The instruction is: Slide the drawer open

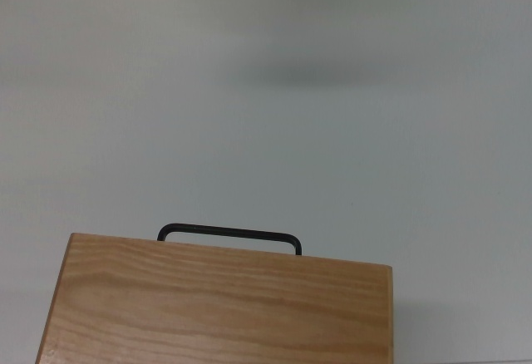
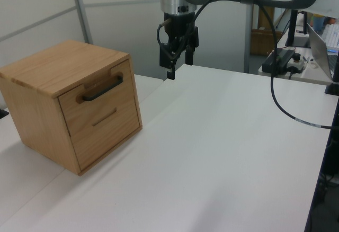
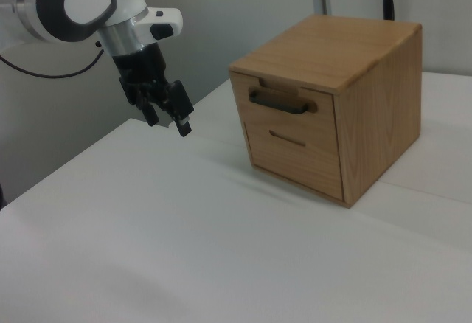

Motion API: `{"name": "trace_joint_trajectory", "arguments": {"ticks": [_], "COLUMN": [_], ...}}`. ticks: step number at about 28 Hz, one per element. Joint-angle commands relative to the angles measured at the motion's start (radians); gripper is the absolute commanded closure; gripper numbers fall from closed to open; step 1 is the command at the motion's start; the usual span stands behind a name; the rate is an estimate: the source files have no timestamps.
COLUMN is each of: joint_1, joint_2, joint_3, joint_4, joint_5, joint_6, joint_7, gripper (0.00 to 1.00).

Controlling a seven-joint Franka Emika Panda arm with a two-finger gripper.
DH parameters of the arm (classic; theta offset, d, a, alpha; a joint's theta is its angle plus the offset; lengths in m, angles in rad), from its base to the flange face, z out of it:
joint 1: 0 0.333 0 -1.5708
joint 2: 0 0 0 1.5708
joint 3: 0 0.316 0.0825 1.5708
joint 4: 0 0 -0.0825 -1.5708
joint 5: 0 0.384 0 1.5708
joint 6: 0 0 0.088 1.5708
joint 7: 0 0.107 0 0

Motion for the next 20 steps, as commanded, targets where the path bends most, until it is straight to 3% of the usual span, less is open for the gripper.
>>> {"name": "trace_joint_trajectory", "arguments": {"ticks": [1, 13, 20], "joint_1": [0.009, 0.007, 0.0], "joint_2": [-0.006, -0.008, -0.037], "joint_3": [-0.005, 0.006, 0.009], "joint_4": [-0.011, -0.011, -0.034], "joint_5": [0.003, -0.008, -0.057], "joint_6": [-0.008, -0.016, -0.019], "joint_7": [0.013, 0.165, 0.318], "gripper": [0.0, 0.0, 0.0]}}
